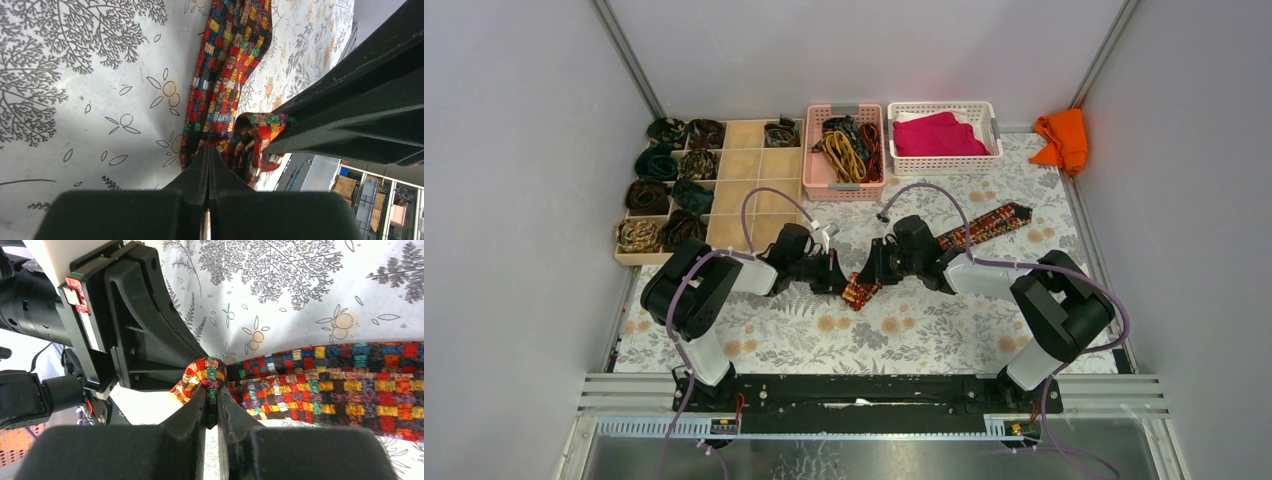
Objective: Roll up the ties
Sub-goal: Roll the tie at the center of the board.
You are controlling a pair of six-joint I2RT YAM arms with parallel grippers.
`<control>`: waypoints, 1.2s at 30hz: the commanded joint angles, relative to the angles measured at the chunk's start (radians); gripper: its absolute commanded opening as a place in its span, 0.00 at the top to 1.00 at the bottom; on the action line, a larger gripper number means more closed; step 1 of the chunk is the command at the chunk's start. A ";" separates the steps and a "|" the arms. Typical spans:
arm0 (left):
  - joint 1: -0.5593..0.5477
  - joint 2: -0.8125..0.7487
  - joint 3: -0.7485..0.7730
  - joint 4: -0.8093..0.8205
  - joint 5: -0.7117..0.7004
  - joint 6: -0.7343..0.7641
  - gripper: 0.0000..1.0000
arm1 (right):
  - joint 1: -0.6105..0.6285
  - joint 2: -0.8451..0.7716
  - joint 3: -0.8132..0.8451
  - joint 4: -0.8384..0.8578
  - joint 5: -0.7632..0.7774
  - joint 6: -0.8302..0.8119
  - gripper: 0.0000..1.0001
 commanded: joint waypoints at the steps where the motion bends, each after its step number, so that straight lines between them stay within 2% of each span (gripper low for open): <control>1: -0.003 0.008 0.039 -0.086 -0.003 0.039 1.00 | -0.012 -0.049 -0.014 -0.037 0.098 -0.051 0.91; 10: -0.004 0.018 0.155 -0.216 -0.037 0.099 1.00 | -0.012 -0.036 -0.029 -0.068 0.175 -0.073 0.91; 16: -0.004 0.024 0.169 -0.246 -0.057 0.110 1.00 | -0.012 -0.011 -0.022 -0.091 0.207 -0.095 0.91; 21: -0.004 -0.018 0.173 -0.290 -0.149 0.110 1.00 | -0.012 0.013 -0.026 -0.100 0.217 -0.098 0.92; 26: -0.015 -0.138 0.172 -0.348 -0.318 0.102 1.00 | -0.012 0.030 -0.005 -0.139 0.242 -0.101 0.91; 28: -0.030 -0.192 0.174 -0.381 -0.377 0.111 1.00 | -0.010 0.035 0.006 -0.167 0.263 -0.107 0.89; 31: -0.054 -0.236 0.167 -0.400 -0.419 0.109 1.00 | -0.002 0.028 0.020 -0.197 0.292 -0.116 0.77; 32: -0.063 -0.246 0.166 -0.403 -0.423 0.107 1.00 | 0.002 0.025 0.028 -0.208 0.297 -0.121 0.71; 36: -0.110 -0.265 0.155 -0.362 -0.380 0.097 1.00 | 0.019 0.006 0.042 -0.236 0.322 -0.131 0.65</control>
